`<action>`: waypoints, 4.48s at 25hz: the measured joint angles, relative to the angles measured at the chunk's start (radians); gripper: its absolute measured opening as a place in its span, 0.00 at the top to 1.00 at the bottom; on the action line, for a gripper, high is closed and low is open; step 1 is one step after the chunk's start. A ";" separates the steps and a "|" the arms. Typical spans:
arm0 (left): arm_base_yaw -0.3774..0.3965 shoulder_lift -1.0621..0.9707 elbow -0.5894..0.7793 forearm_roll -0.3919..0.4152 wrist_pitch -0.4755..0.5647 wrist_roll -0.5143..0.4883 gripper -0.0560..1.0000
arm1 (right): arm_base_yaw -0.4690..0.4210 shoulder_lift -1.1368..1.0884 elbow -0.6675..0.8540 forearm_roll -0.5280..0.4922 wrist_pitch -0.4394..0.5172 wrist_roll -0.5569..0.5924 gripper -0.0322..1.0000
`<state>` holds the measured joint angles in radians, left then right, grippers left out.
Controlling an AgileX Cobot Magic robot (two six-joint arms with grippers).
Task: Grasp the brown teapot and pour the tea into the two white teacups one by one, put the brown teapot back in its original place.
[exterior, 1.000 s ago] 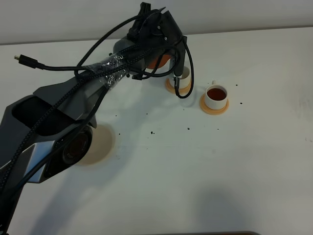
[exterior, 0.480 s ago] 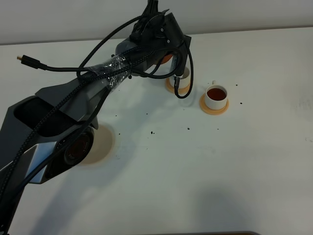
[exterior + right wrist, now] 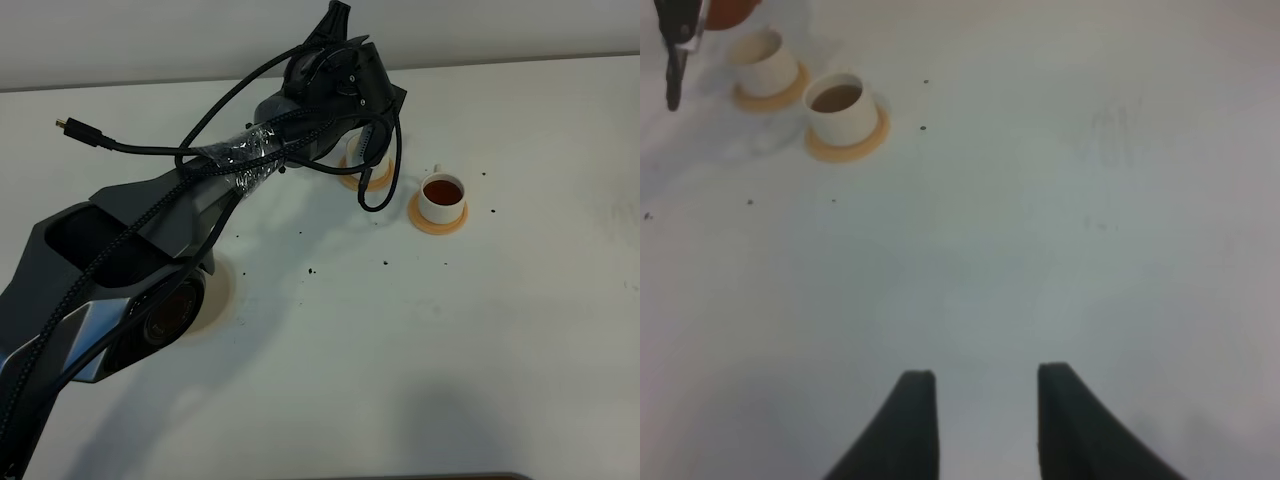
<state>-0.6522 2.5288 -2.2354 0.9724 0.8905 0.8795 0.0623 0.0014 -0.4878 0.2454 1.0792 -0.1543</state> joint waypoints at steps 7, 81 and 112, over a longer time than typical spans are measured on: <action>0.000 0.002 0.000 0.003 0.006 0.046 0.84 | 0.000 0.000 0.000 0.000 0.000 0.000 0.74; 0.000 0.004 0.000 0.068 -0.127 0.525 0.84 | 0.000 0.000 0.000 0.000 0.000 0.000 0.74; 0.000 0.004 0.000 0.063 -0.144 0.563 0.84 | 0.000 0.000 0.000 0.000 0.000 0.000 0.74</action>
<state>-0.6526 2.5325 -2.2354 1.0356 0.7462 1.4427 0.0623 0.0014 -0.4878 0.2454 1.0792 -0.1543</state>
